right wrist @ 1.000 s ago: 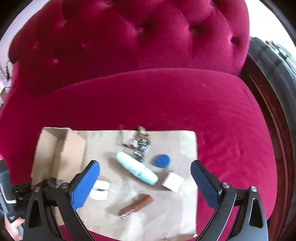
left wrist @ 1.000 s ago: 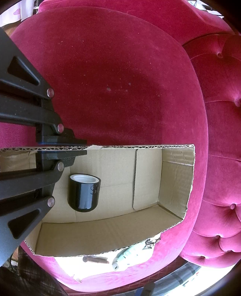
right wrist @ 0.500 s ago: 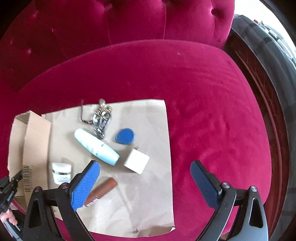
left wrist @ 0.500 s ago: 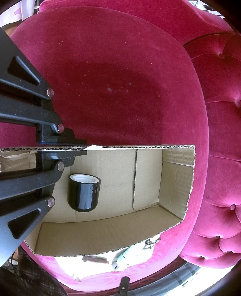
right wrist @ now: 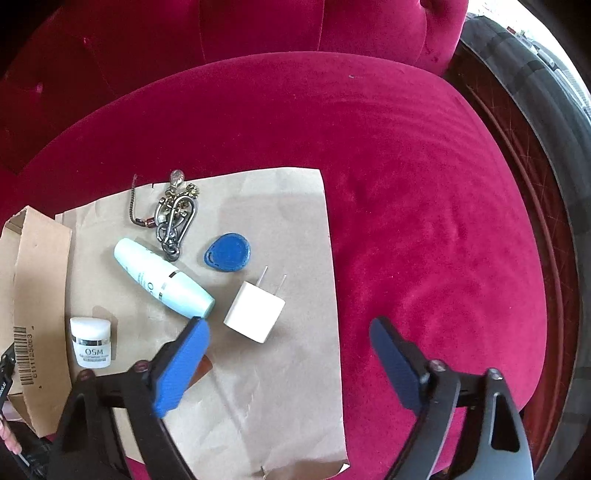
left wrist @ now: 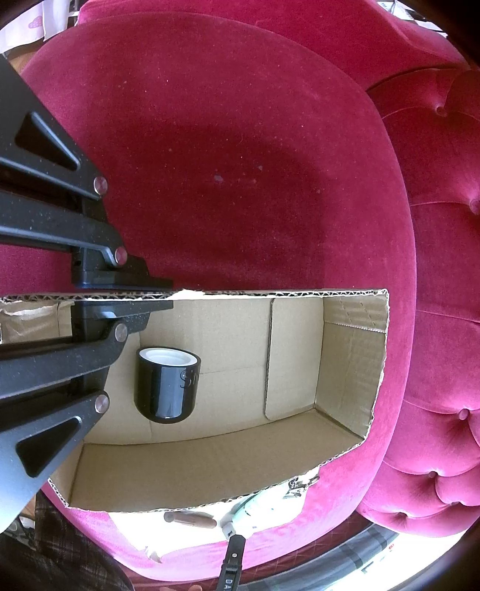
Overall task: Organize rigid objects
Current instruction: 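Move the right tool to the white charger plug and close on it, then lift the white plug with the right tool and carry it over the box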
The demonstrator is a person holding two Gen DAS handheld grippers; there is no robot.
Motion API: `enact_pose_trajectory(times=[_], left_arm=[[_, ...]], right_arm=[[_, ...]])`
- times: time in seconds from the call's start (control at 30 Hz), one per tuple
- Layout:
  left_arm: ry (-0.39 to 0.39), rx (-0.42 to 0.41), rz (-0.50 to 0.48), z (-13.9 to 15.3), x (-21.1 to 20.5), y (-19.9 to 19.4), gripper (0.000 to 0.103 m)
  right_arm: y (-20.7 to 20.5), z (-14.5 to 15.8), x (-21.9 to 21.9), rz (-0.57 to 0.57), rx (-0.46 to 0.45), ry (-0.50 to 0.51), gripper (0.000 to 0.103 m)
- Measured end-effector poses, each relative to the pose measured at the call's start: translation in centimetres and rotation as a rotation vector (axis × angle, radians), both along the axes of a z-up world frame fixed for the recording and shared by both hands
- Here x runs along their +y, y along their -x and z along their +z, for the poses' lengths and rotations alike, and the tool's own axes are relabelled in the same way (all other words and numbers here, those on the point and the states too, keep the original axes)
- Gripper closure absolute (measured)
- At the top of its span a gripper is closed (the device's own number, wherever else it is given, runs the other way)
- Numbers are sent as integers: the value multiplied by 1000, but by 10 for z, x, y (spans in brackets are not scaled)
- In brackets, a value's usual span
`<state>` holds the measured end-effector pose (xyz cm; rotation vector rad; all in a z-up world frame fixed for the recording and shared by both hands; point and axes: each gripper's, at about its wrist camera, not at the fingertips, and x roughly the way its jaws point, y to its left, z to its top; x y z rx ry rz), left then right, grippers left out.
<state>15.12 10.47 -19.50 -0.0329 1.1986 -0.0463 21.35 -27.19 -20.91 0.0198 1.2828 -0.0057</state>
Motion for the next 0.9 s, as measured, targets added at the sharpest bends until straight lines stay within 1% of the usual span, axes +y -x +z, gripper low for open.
enact_pose_trajectory(times=[0.07,0.2,0.27,0.3,0.37,0.4,0.43,0.6,0.8,0.9], left_arm=[[0,0,0,0,0,0,100],[2,1,1,0,0,0,101],[3,1,2,0,0,0,100],[3,1,2,0,0,0,100],[3,2,2,0,0,0,100],[3,1,2,0,0,0,100],[4,2,2,0,1,0,100],[6,2,3,-1,1,1,100],[6,3,3,-1,1,1,100],[5,3,2,-1,2,0,100]], right_arm=[[-3,-1,0,-8,0,-10,23],[-8,-5,0,-15,11,-54,29],[-11,-8,2,-17,17,-62,39],[-14,-11,0,-16,21,-65,42],[-16,-15,0,-12,33,-78,55],[-19,-17,1,-6,39,-84,59],[-20,-19,2,2,43,-93,72],[-16,-15,10,29,24,-72,73],[-10,-13,17,19,12,-61,74],[-5,-6,18,11,-5,-60,74]])
